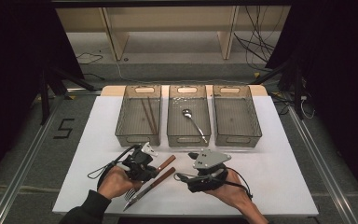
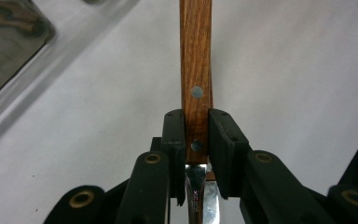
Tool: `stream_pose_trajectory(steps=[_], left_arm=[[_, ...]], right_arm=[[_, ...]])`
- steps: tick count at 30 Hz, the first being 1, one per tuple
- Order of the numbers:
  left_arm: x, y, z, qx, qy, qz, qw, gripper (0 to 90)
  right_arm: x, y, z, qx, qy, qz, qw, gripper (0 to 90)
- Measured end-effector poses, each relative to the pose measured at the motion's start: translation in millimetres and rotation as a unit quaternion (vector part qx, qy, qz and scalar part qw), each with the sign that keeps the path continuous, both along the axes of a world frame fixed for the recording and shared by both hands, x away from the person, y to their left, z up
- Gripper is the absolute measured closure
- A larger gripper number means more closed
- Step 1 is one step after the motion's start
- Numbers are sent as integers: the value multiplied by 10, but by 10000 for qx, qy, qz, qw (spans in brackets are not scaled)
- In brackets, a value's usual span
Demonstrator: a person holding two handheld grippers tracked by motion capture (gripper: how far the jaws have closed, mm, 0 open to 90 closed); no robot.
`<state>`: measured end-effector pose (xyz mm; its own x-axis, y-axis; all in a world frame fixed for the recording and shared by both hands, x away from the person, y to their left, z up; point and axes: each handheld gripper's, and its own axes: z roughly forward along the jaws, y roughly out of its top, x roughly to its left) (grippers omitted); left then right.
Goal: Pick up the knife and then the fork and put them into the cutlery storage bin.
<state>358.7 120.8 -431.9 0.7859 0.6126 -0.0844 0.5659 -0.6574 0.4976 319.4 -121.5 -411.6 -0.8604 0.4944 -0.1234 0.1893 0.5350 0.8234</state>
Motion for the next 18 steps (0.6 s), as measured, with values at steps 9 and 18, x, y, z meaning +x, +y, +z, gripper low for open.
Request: stream_pose_trajectory(steps=[9, 18], left_arm=[[-10, -95, 30, 14, 62, -203, 9998, 767], [-9, -115, 7, 33, 95, -241, 9997, 767]], right_arm=[[-46, 100, -56, -383, -411, 127, 9983, 276], [-98, 255, -164, -1083, -1040, 407, 9878, 283]])
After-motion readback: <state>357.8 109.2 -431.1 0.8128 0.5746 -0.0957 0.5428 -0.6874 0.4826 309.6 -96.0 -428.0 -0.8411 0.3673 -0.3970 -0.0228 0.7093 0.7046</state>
